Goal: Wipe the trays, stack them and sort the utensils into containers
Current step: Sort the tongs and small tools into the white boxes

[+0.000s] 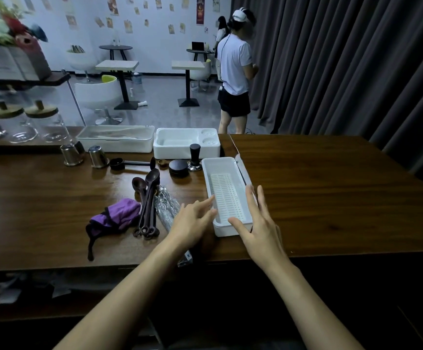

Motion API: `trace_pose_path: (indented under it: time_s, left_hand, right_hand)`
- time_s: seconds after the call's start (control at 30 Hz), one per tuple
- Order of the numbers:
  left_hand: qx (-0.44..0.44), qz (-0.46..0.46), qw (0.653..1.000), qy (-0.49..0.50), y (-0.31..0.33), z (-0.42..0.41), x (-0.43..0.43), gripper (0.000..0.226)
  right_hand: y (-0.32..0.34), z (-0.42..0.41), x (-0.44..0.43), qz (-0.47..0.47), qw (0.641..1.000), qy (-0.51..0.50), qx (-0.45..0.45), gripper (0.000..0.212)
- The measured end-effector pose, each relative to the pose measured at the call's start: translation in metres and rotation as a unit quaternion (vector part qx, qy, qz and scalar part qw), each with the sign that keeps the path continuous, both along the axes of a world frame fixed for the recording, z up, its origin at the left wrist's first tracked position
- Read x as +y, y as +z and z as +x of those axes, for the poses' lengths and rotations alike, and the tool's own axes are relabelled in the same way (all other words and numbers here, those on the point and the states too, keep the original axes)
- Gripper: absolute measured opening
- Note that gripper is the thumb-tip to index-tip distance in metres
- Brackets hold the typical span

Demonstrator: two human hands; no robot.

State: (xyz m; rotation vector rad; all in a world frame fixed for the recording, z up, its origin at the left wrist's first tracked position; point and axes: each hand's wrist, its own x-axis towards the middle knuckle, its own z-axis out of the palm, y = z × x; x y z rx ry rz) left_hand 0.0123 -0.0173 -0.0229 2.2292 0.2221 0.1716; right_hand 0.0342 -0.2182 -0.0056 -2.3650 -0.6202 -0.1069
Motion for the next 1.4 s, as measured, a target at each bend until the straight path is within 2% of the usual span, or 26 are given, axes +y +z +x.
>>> trace_pose_path:
  time_s: [0.13, 0.3, 0.5, 0.63, 0.77, 0.93, 1.4]
  left_hand:
    - [-0.006, 0.041, 0.999, 0.008, -0.001, -0.003, -0.005, 0.047]
    - [-0.017, 0.048, 0.998, 0.021, -0.011, -0.012, 0.002, 0.048]
    - [-0.080, 0.104, 0.980, 0.151, -0.017, -0.031, 0.025, 0.040]
    - [-0.036, 0.103, 0.968, 0.227, -0.014, -0.037, 0.037, 0.030]
    - [0.015, 0.126, 0.968, 0.216, -0.012, -0.037, 0.046, 0.036]
    - [0.033, 0.169, 0.964, 0.201, -0.014, -0.033, 0.053, 0.047]
    - [0.048, 0.213, 0.960, 0.178, -0.016, -0.026, 0.067, 0.061]
  right_hand:
    - [-0.010, 0.003, -0.003, 0.062, 0.997, -0.010, 0.051, 0.099]
    - [-0.015, 0.010, -0.005, 0.142, 0.984, -0.036, 0.100, 0.116]
    - [-0.022, 0.016, -0.004, 0.163, 0.980, -0.044, 0.104, 0.118]
    - [-0.028, 0.013, -0.002, 0.189, 0.978, -0.034, 0.078, 0.116]
    - [-0.032, 0.008, 0.002, 0.228, 0.969, -0.034, 0.084, 0.114]
    - [-0.035, 0.005, 0.005, 0.256, 0.962, -0.026, 0.085, 0.109]
    - [-0.039, 0.005, 0.008, 0.245, 0.966, -0.049, 0.065, 0.107]
